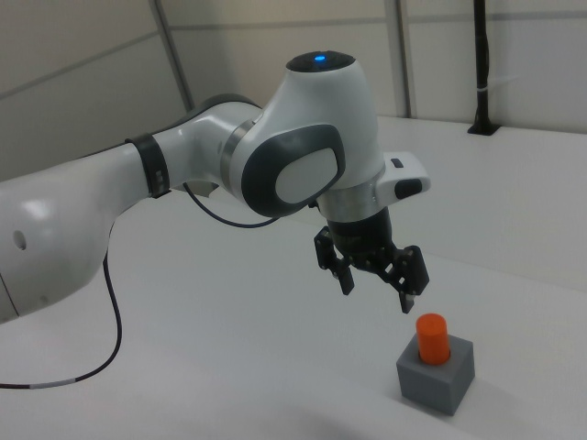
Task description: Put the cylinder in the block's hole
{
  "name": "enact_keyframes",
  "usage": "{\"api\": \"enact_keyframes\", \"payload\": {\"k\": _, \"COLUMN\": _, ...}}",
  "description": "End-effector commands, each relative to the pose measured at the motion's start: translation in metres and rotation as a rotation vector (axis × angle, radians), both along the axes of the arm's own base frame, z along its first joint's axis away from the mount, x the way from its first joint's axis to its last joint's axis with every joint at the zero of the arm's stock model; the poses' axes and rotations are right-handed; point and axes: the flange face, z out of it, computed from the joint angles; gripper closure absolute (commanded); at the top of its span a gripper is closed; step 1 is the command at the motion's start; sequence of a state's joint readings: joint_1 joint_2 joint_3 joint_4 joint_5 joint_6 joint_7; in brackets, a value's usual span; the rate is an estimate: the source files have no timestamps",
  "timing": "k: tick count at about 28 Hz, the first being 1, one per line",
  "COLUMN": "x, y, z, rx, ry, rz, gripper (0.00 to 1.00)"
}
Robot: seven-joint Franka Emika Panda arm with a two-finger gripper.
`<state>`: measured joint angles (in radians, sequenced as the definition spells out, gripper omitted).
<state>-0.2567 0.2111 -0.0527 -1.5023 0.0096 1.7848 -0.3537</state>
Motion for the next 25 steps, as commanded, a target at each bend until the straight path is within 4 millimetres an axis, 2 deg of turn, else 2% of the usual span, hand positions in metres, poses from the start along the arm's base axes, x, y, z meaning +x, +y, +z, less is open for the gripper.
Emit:
{"api": "enact_keyframes", "payload": {"k": 1, "x": -0.0012, "y": 0.0024, "z": 0.0025, "rx": -0.023, "ry": 0.021, "rz": 0.005, "gripper": 0.0}}
{"api": "enact_keyframes", "payload": {"k": 25, "x": -0.0002, "y": 0.0017, "z": -0.0053, "rx": -0.024, "ry": 0.036, "rz": 0.006, "gripper": 0.0}}
